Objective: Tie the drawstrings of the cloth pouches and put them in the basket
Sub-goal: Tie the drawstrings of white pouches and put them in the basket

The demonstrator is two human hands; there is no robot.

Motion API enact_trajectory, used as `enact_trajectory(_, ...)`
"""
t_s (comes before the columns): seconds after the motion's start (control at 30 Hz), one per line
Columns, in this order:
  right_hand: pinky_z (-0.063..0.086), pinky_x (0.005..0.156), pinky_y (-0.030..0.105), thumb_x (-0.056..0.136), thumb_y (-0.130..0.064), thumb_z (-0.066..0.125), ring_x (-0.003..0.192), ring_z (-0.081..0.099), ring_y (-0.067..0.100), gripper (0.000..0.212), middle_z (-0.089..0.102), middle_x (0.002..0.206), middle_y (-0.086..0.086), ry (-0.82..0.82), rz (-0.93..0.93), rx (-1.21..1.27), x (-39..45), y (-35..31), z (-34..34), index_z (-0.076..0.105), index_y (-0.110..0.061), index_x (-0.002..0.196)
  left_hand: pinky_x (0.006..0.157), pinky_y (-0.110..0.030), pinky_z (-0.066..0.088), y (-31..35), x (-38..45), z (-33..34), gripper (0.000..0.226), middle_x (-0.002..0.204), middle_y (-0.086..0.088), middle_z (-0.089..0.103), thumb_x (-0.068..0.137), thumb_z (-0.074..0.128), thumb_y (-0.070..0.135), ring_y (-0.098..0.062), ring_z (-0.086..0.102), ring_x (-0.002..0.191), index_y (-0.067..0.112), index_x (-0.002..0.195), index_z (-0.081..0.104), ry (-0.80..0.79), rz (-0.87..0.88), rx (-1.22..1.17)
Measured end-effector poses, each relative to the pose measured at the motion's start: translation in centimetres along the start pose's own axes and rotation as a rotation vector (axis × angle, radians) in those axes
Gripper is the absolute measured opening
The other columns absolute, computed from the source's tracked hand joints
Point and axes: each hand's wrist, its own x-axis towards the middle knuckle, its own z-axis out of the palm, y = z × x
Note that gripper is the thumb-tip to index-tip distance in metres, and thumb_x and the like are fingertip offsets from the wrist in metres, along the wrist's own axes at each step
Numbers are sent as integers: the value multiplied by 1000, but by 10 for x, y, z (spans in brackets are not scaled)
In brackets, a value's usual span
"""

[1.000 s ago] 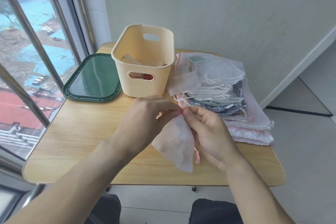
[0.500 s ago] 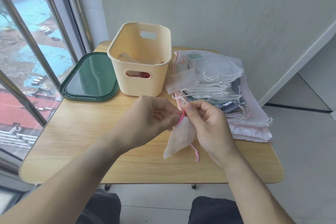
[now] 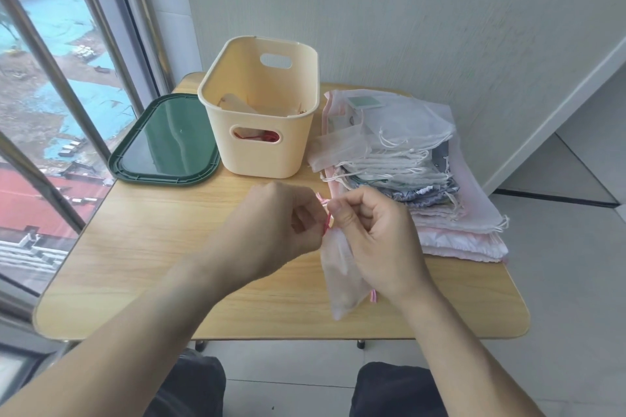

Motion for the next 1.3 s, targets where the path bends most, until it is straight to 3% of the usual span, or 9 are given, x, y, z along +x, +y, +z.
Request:
enact_trajectory(0.1, 54, 74, 29, 96, -31, 65, 77, 72, 15, 17, 77, 79, 1, -10, 126, 62, 3, 2, -2, 72, -16, 90, 59, -11, 45, -1, -1, 5, 10, 64, 15, 65, 82, 76, 9, -1, 58, 62, 19, 80, 74, 119, 191, 164)
enact_trajectory(0.23, 52, 84, 27, 87, -35, 68, 85, 69, 10, 20, 78, 85, 3, -89, 353, 309, 3, 1, -6, 77, -17, 89, 55, -31, 50, -1, 0, 11, 6, 70, 8, 66, 86, 71, 14, -7, 55, 59, 18, 86, 76, 203, 339, 213)
enact_trajectory(0.33, 50, 71, 19, 79, -34, 71, 75, 65, 7, 19, 73, 78, 0, -127, 474, 453, 2, 0, -7, 78, -17, 84, 54, -34, 49, -1, 0, 14, 15, 75, 6, 64, 90, 65, 19, -12, 55, 62, 19, 98, 78, 177, 380, 232)
enact_trajectory(0.53, 46, 58, 18, 95, -7, 61, 58, 58, 4, 13, 66, 64, -4, -135, 620, 674, 3, 0, -9, 73, -9, 95, 61, -32, 50, -1, 2, 15, 10, 80, 6, 65, 91, 69, 15, -15, 57, 70, 15, 95, 77, 208, 478, 266)
enact_trajectory(0.67, 48, 53, 19, 94, -16, 62, 58, 61, 6, 13, 67, 65, -2, -164, 624, 714, 1, -5, -7, 70, -6, 93, 60, -25, 45, 5, 2, 20, 9, 75, 7, 60, 90, 64, 16, -13, 52, 69, 13, 86, 71, 212, 443, 308)
enact_trajectory(0.8, 54, 88, 42, 90, -43, 68, 99, 71, 26, 42, 75, 104, 17, -83, 547, 528, 5, -2, -10, 71, -6, 109, 58, -19, 33, 0, 3, 21, 14, 74, 14, 52, 94, 57, 24, -6, 43, 65, 15, 86, 64, 166, 287, 324)
enact_trajectory(0.87, 53, 85, 48, 81, -50, 78, 103, 72, 31, 48, 75, 105, 14, -125, 410, 309, 6, -1, -17, 68, -14, 111, 58, -20, 33, -5, 2, 20, 10, 74, 19, 49, 95, 58, 24, -6, 44, 64, 17, 90, 63, 122, 182, 270)
enact_trajectory(1.0, 56, 85, 29, 77, -25, 88, 91, 71, 19, 37, 74, 94, 6, -186, 132, 38, 3, 5, -21, 68, -17, 107, 61, -15, 40, -11, 2, 17, 12, 73, 17, 58, 98, 58, 23, -1, 53, 66, 15, 91, 64, 23, 51, 114)
enact_trajectory(1.3, 55, 76, 27, 71, -23, 78, 81, 68, 17, 19, 74, 84, -5, -16, -4, -16, 2, 7, -11, 73, -18, 89, 58, -14, 44, -6, 5, 9, 14, 72, 5, 69, 95, 64, 25, 0, 54, 58, 18, 84, 69, -66, -119, -178)
